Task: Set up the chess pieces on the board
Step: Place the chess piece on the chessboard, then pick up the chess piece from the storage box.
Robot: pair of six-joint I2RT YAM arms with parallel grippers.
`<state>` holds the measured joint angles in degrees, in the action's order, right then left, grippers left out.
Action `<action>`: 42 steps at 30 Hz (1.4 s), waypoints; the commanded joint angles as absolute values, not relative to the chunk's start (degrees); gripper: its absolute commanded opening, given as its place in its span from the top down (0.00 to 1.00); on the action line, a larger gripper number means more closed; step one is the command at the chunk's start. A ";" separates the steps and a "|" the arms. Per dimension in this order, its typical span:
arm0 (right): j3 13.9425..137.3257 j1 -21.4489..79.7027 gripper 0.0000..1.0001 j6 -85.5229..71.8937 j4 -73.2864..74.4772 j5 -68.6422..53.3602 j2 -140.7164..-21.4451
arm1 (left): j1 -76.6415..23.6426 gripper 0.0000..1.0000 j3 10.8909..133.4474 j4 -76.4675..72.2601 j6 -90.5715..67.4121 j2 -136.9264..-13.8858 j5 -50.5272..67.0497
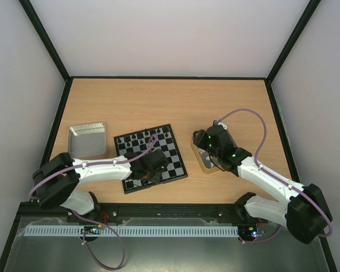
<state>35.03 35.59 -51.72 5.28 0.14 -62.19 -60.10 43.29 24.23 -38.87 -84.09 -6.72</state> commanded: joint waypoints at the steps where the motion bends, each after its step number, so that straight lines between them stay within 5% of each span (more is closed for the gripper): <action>1: 34.45 35.60 0.42 -52.25 4.40 1.06 -61.91 | -59.97 0.93 43.68 23.61 -39.41 -85.23 -8.31; 17: 38.52 34.59 0.43 -53.43 17.31 11.36 -62.63 | -59.95 0.95 45.19 26.43 -35.24 -73.10 -4.62; 42: 49.37 25.99 0.47 -47.77 17.29 12.01 -91.28 | -42.54 0.66 42.68 6.83 -32.43 -61.35 4.27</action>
<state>46.15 26.22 -47.81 17.37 7.05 -88.71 -43.53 43.59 9.23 -33.61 -61.89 1.76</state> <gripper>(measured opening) 0.525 0.329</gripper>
